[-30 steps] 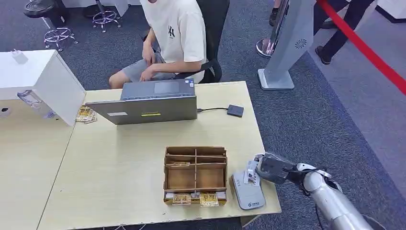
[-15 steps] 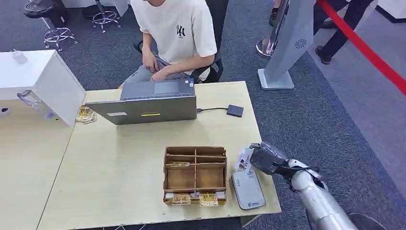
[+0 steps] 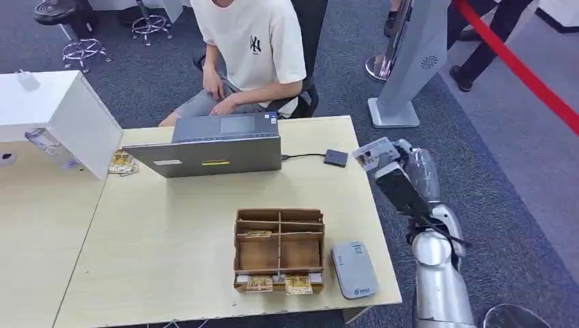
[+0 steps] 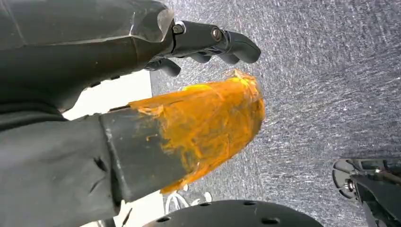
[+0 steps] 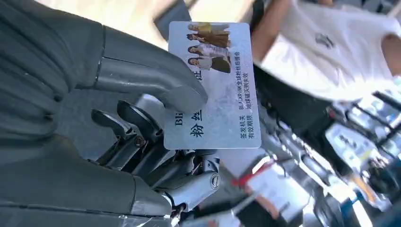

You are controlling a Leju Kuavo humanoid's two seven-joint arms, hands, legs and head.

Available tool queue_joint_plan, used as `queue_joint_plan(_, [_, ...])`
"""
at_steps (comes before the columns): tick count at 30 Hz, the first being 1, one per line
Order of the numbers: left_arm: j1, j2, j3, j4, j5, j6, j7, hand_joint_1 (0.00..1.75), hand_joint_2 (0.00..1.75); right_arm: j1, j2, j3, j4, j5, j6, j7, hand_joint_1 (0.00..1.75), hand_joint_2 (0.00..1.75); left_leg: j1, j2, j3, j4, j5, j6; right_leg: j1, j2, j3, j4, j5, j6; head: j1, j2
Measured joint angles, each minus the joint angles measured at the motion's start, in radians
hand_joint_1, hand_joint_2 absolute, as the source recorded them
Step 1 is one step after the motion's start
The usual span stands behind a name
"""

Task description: Pass the card to the sensor for recognition and then transmit it.

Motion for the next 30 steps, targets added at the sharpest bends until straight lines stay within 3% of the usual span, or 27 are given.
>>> queue_joint_plan(5, [0.001, -0.008, 0.000, 0.000, -0.023, -0.003, 0.004, 0.00, 0.00, 0.051, 0.088, -0.050, -0.172, 0.029, -0.061, -0.064, 1.75, 1.75, 0.000, 0.000, 0.000, 0.000, 0.000, 0.000, 0.000, 0.000, 0.000, 0.000, 0.000, 0.000, 0.000, 0.000])
queue_joint_plan(10, [0.001, -0.015, 0.000, 0.000, -0.052, -0.007, 0.004, 0.00, 0.00, 0.102, 0.145, -0.036, -0.291, 0.090, -0.112, -0.152, 1.75, 1.75, 0.001, 0.000, 0.000, 0.000, 0.000, 0.000, 0.000, 0.000, 0.000, 0.000, 0.000, 0.000, 0.000, 0.000])
queue_joint_plan(16, [-0.002, -0.026, 0.000, 0.000, -0.101, -0.013, 0.004, 0.00, 0.00, 0.109, 0.146, 0.118, -0.330, 0.216, -0.210, -0.162, 1.75, 1.75, 0.001, 0.002, 0.000, -0.001, 0.000, 0.000, 0.000, 0.001, 0.000, 0.000, 0.000, 0.000, 0.000, 0.000])
queue_joint_plan(24, [-0.005, -0.034, 0.000, 0.000, -0.171, -0.019, 0.002, 0.00, 0.00, 0.051, 0.146, 0.362, -0.244, 0.378, -0.284, -0.088, 1.75, 1.75, 0.001, 0.001, 0.000, -0.001, 0.001, 0.000, 0.001, 0.000, 0.000, 0.000, 0.000, -0.001, 0.000, 0.000])
queue_joint_plan(30, [-0.004, -0.037, 0.000, 0.000, -0.191, -0.029, 0.003, 0.00, 0.00, 0.004, 0.146, 0.448, -0.181, 0.454, -0.303, -0.056, 1.75, 1.75, 0.001, 0.001, 0.000, -0.001, 0.001, 0.000, 0.000, 0.001, 0.000, 0.000, 0.000, -0.001, 0.000, 0.000])
